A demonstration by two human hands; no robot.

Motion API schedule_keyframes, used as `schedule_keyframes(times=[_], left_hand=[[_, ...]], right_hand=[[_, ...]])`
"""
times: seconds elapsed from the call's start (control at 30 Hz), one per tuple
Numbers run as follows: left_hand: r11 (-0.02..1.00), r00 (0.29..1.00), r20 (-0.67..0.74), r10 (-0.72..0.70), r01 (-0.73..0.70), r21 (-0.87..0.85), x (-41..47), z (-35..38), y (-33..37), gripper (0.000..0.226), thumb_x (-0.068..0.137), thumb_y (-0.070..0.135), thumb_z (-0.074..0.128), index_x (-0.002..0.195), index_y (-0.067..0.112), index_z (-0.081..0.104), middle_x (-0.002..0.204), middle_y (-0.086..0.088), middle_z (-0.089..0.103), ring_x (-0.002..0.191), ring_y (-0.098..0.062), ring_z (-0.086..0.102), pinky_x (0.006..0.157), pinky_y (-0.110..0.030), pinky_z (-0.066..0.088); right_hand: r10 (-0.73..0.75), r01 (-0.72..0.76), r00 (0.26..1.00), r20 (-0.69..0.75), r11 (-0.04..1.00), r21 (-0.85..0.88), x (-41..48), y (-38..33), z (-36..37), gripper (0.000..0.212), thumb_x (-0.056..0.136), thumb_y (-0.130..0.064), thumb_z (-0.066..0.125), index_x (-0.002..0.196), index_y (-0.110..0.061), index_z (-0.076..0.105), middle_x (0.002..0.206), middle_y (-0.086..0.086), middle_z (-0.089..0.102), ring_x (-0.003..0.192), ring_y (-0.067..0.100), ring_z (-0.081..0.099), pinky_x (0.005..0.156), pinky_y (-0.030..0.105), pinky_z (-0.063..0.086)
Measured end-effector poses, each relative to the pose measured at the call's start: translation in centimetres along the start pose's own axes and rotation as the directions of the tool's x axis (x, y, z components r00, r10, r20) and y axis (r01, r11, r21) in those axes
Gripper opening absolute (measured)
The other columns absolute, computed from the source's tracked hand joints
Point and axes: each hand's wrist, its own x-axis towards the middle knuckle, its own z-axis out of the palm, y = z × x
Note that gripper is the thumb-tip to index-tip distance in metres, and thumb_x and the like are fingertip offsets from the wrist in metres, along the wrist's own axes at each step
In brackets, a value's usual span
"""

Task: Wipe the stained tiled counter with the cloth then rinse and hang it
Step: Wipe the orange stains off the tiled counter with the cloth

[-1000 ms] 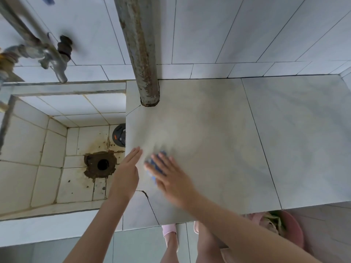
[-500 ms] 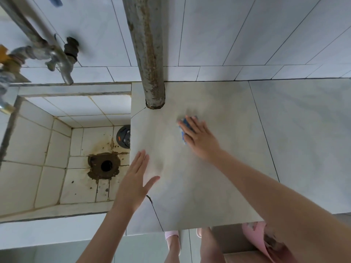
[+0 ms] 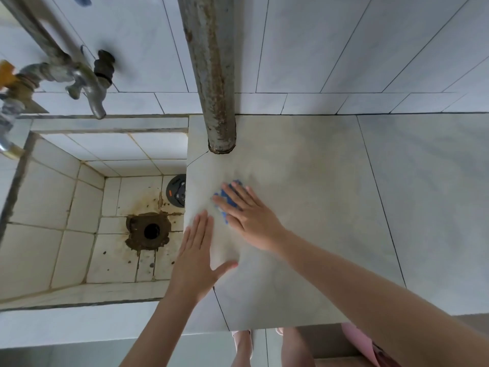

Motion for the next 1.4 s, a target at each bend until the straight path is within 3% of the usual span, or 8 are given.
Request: schedule_keyframes(times=[0.13, 0.4, 0.57, 0.73, 0.97, 1.1, 1.27, 1.4], left_hand=[[0.999, 1.0, -0.011, 0.005, -0.005, -0.037, 0.3, -0.2, 0.0, 0.105, 0.072, 0.08, 0.029, 0.146, 0.014, -0.005, 0.154, -0.001, -0.014, 0.14, -0.01, -0.019, 0.112, -0.021, -0.014], [0.999, 0.999, -0.025, -0.035, 0.034, -0.014, 1.0, -0.6, 0.2, 0.109, 0.063, 0.085, 0.023, 0.144, 0.023, -0.015, 0.152, 0.002, -0.025, 0.137, -0.01, -0.028, 0.11, -0.022, -0.018], [0.998, 0.999, -0.027, -0.048, 0.047, -0.034, 1.1, -0.5, 0.1, 0.109, 0.065, 0.086, 0.028, 0.146, 0.022, -0.007, 0.154, 0.001, -0.016, 0.14, -0.009, -0.02, 0.112, -0.023, -0.014], [0.997, 0.998, -0.027, -0.058, 0.057, -0.045, 1.1, -0.7, 0.3, 0.109, 0.064, 0.085, 0.03, 0.145, 0.025, -0.013, 0.152, 0.004, -0.023, 0.137, -0.007, -0.027, 0.111, -0.024, -0.014], [0.994, 0.997, -0.014, -0.072, 0.07, -0.088, 1.0, -1.1, 0.7, 0.11, 0.066, 0.077, 0.043, 0.144, 0.026, -0.015, 0.15, 0.006, -0.028, 0.135, -0.005, -0.031, 0.113, -0.027, -0.013], [0.994, 0.998, -0.013, -0.067, 0.065, -0.091, 1.0, -1.4, 0.7, 0.11, 0.067, 0.077, 0.044, 0.144, 0.025, -0.015, 0.15, 0.007, -0.029, 0.133, -0.004, -0.033, 0.109, -0.021, -0.022], [0.994, 0.998, -0.003, -0.057, 0.057, -0.092, 1.1, -1.1, 0.5, 0.111, 0.063, 0.083, 0.032, 0.146, 0.022, -0.006, 0.153, 0.003, -0.019, 0.138, -0.007, -0.025, 0.109, -0.019, -0.022], [0.996, 0.998, 0.0, -0.056, 0.056, -0.071, 1.3, -1.0, 0.5, 0.11, 0.063, 0.083, 0.034, 0.146, 0.022, -0.005, 0.154, 0.002, -0.017, 0.139, -0.008, -0.023, 0.109, -0.019, -0.02]], right_hand=[[-0.088, 0.09, 0.995, 0.041, 0.994, -0.064, -0.8, 2.6, -0.4, 0.046, 0.101, -0.037, 0.019, 0.141, -0.029, 0.039, 0.149, 0.002, 0.037, 0.139, 0.02, 0.032, 0.113, 0.036, 0.018], [0.364, -0.364, 0.931, 0.022, 0.931, 0.023, 3.9, 6.7, -2.6, 0.073, 0.081, -0.044, -0.003, 0.148, -0.026, 0.022, 0.158, 0.005, 0.012, 0.146, 0.025, 0.004, 0.116, 0.035, -0.001], [0.093, -0.093, 0.995, -0.03, 0.996, -0.002, 4.7, 0.4, 0.1, 0.049, 0.097, -0.036, 0.025, 0.138, -0.019, 0.046, 0.145, 0.012, 0.042, 0.136, 0.033, 0.036, 0.112, 0.04, 0.019], [-0.044, 0.046, 0.999, 0.027, 0.995, -0.087, 5.2, 0.2, -0.1, 0.048, 0.1, -0.038, 0.019, 0.138, -0.025, 0.044, 0.146, 0.008, 0.043, 0.136, 0.026, 0.037, 0.111, 0.037, 0.018], [0.359, -0.359, 0.933, 0.0, 0.932, -0.049, 3.6, 9.2, -2.6, 0.057, 0.098, -0.041, 0.004, 0.146, -0.026, 0.029, 0.157, 0.006, 0.015, 0.145, 0.031, 0.006, 0.116, 0.049, 0.007], [0.508, -0.504, 0.861, -0.001, 0.855, -0.117, 2.6, 9.9, -3.3, 0.06, 0.093, -0.037, 0.0, 0.15, -0.022, 0.013, 0.157, 0.013, 0.007, 0.146, 0.028, 0.0, 0.116, 0.038, -0.002], [0.169, -0.169, 0.985, 0.015, 0.985, -0.027, 3.1, 4.1, -1.5, 0.059, 0.101, -0.04, 0.005, 0.138, -0.017, 0.045, 0.143, 0.012, 0.045, 0.135, 0.034, 0.037, 0.11, 0.037, 0.015], [-0.096, 0.097, 0.988, 0.122, 0.995, -0.007, 6.9, -0.3, -1.0, 0.052, 0.1, -0.036, 0.007, 0.146, -0.023, 0.03, 0.155, 0.006, 0.023, 0.145, 0.027, 0.014, 0.116, 0.034, 0.0]])
